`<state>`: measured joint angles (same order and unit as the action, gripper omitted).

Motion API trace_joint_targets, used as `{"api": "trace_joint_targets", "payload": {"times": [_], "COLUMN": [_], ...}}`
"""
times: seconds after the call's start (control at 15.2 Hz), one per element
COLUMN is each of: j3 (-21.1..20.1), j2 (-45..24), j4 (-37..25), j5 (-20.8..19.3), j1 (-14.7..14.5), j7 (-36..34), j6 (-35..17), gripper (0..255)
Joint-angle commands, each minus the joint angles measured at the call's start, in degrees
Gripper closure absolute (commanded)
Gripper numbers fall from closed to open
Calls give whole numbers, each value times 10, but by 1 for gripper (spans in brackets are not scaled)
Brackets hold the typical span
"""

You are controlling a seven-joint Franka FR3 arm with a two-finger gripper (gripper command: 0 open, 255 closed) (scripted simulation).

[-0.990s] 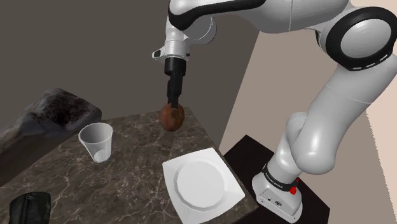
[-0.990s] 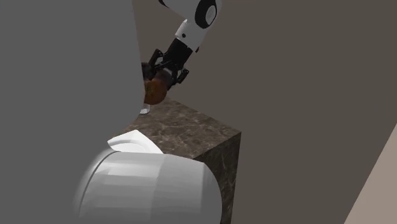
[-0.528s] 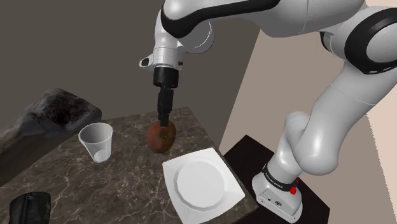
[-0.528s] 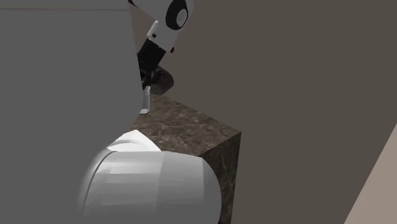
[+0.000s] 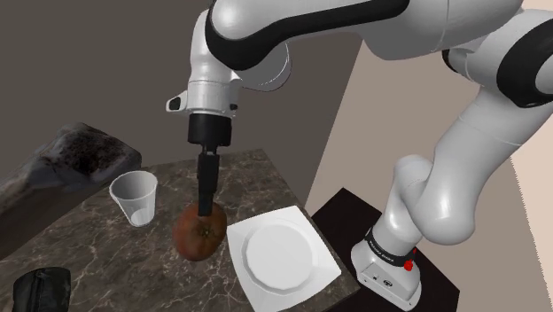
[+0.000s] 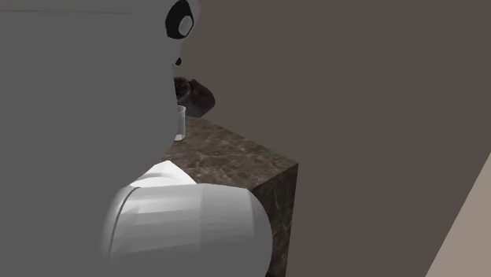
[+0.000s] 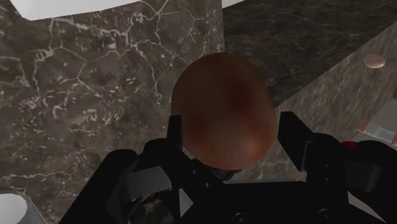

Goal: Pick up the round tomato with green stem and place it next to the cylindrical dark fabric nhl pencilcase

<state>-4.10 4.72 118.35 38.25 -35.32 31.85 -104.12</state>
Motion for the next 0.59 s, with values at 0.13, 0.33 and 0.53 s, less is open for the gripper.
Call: {"api": "trace_joint_targets", "payload": {"times": [0.13,0.33,0.53], "j3": [-33,-56,-78], "j2": [-13,-29,-51], "j4": [-9,-24,-45], "j5": [14,20,22], "j1": [-29,-50,-71], "j7": [-43,-76,-109], "j6": [-38,-65,-92], "gripper": [255,255,255]}}
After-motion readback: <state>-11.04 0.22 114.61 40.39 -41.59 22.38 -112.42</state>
